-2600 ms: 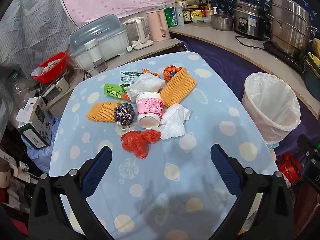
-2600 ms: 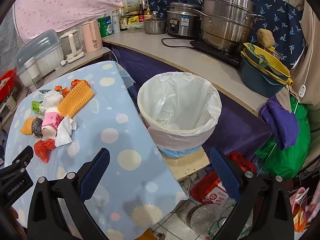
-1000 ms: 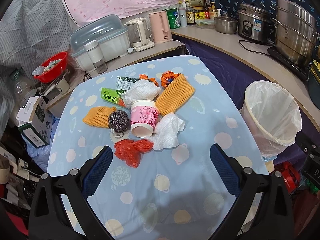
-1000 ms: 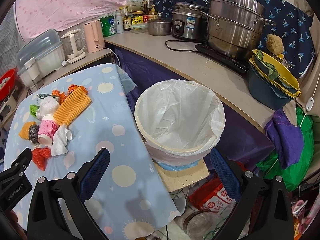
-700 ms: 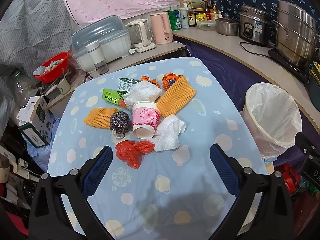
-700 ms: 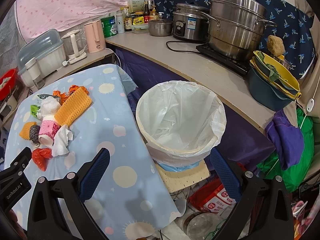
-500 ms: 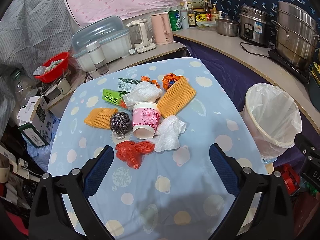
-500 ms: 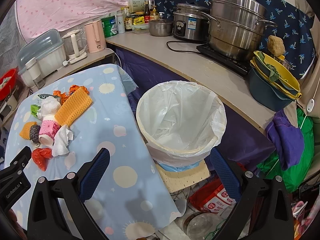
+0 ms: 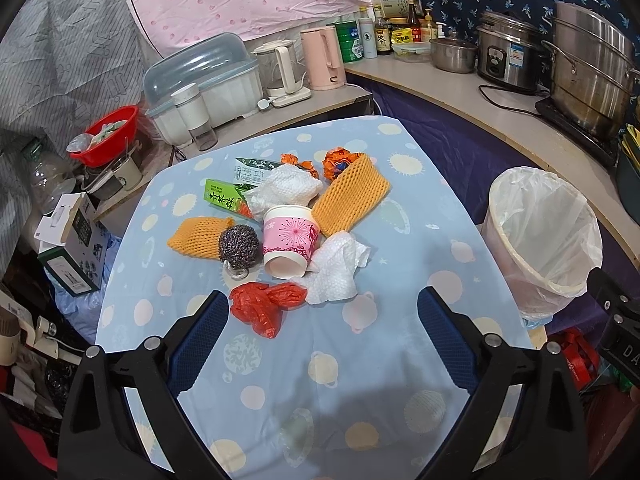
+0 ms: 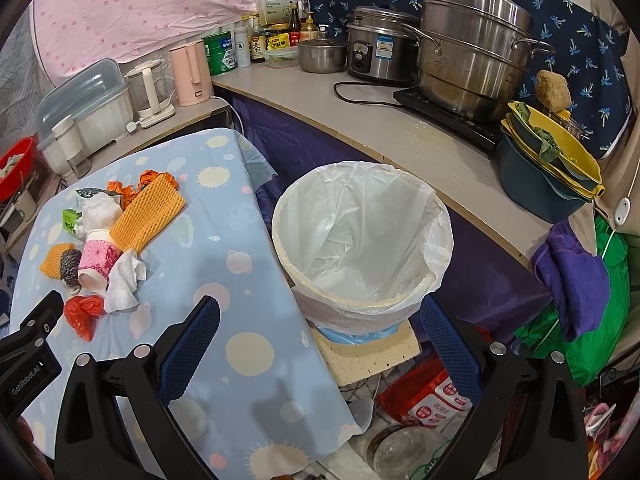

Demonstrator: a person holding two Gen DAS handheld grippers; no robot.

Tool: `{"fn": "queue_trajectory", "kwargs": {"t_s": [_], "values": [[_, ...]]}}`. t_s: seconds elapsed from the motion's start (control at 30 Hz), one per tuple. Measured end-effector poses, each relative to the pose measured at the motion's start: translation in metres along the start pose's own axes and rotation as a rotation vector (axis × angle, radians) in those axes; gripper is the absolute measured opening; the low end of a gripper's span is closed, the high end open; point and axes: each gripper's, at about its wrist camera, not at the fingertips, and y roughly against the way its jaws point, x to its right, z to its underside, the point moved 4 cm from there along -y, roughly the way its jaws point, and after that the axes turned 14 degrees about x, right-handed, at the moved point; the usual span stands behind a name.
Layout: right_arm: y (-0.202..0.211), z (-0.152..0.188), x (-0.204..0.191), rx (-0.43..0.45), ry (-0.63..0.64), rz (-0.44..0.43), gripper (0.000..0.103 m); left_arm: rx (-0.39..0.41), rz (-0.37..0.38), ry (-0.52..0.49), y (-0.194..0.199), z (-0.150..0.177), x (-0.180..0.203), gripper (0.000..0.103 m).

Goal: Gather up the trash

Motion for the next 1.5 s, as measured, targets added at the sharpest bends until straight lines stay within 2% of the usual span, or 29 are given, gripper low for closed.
{"fn": "queue_trajectory", "kwargs": {"t_s": [1.17, 1.5], "values": [[-0.001, 0.007, 0.01, 0.0, -0.027, -0.003, 0.096, 0.0, -0.004, -0.011, 0.011, 0.007, 0.01, 0.091], [-0.01, 0.007, 0.007, 0.008, -0.045, 0.005, 0.096, -0.025, -0.004, 0.002, -0.003, 0.008, 0.003, 0.091]]}}
